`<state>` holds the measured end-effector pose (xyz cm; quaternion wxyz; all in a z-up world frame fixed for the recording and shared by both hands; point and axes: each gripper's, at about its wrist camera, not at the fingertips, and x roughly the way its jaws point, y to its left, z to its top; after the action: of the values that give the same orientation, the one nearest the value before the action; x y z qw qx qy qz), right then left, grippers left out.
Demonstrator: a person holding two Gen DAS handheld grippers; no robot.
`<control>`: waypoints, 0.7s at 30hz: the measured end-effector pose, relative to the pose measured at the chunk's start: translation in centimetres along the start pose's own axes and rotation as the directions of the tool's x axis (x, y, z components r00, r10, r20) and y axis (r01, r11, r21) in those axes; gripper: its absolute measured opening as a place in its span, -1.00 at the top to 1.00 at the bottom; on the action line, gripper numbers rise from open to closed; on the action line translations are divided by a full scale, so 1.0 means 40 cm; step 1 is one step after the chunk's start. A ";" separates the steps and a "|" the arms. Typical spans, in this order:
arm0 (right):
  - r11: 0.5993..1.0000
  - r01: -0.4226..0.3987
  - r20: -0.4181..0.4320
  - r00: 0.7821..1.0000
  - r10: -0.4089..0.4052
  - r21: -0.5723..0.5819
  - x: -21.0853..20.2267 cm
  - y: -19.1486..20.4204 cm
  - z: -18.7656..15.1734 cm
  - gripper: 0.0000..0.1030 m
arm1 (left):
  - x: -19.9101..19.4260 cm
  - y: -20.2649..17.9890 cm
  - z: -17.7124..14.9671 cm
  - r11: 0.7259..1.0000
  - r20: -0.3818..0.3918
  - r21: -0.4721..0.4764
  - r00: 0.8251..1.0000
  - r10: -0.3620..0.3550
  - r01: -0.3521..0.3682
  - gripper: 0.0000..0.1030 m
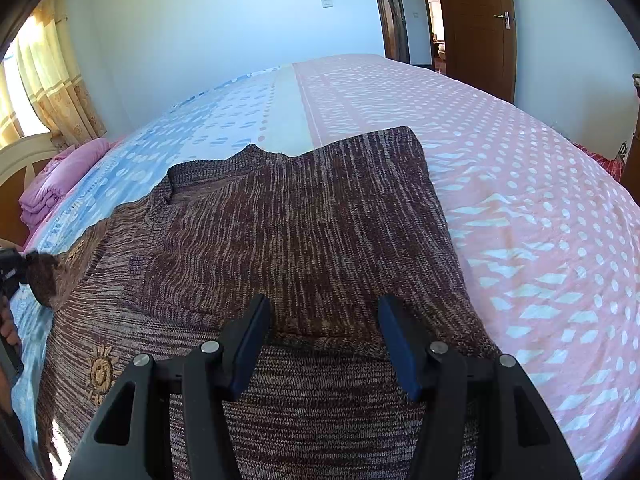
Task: Fold small clothes
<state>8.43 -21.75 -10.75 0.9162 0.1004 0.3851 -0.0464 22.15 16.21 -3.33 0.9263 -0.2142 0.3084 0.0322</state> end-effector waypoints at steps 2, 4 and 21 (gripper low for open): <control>1.000 -0.002 0.001 1.000 0.002 0.003 -0.001 -0.001 0.000 -0.13 | -0.029 -0.132 -0.021 0.989 0.024 0.142 0.998 -0.051 0.047 0.91; 1.000 -0.006 0.002 1.000 0.006 0.006 -0.001 -0.002 0.000 -0.13 | -0.049 -0.239 -0.055 0.964 0.023 0.248 0.995 -0.101 0.092 0.91; 1.000 -0.020 0.005 1.000 0.020 0.017 -0.004 -0.006 0.000 -0.14 | -0.084 -0.460 -0.384 0.854 -0.197 0.475 0.971 -0.134 0.214 -0.66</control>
<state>8.28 -22.00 -10.69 0.9167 0.1121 0.3814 -0.0407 14.39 -6.61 -5.45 0.9220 0.0002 0.3574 -0.1485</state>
